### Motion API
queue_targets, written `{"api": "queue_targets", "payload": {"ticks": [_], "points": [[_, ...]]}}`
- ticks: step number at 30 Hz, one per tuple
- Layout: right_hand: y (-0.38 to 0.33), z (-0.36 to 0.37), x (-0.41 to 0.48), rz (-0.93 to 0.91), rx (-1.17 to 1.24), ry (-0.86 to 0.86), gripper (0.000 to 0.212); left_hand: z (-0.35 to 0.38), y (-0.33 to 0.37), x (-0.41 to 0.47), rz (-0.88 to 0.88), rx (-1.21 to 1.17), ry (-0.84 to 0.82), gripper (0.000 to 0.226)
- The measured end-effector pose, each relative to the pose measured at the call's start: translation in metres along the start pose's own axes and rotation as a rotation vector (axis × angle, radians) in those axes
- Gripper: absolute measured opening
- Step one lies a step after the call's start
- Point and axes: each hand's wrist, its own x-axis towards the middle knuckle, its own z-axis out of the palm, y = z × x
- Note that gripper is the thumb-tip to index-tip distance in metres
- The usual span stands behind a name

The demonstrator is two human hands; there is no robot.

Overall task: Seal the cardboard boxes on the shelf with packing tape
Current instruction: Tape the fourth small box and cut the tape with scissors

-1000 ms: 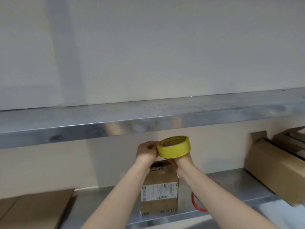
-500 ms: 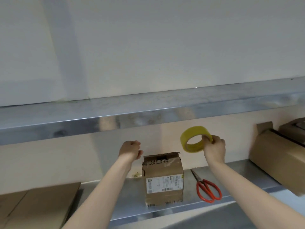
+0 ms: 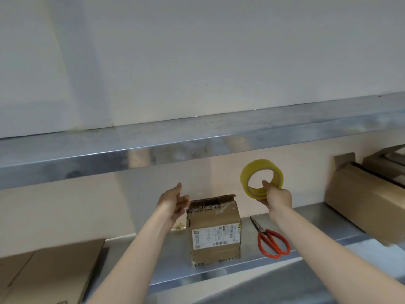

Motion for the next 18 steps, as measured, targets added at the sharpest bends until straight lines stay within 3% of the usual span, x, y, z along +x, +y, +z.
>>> {"api": "queue_targets", "payload": {"ticks": [3, 7, 10, 14, 18], "points": [[0.000, -0.005, 0.002, 0.075, 0.083, -0.023, 0.024, -0.006, -0.007, 0.000, 0.033, 0.097, -0.064, 0.010], [0.006, -0.001, -0.003, 0.215, 0.258, -0.118, 0.046, -0.008, -0.019, -0.002, 0.088, 0.087, -0.187, 0.010], [0.013, 0.004, -0.008, 0.307, 0.258, -0.184, 0.055, -0.006, -0.020, -0.005, 0.122, 0.074, -0.189, 0.010], [0.015, 0.008, -0.011, 0.236, 0.327, -0.198, 0.035, -0.009, -0.027, -0.001, 0.176, 0.197, -0.136, 0.012], [0.022, 0.008, -0.008, 0.085, 0.184, -0.184, 0.044, -0.006, -0.036, 0.002, 0.190, 0.199, -0.111, 0.011]]}}
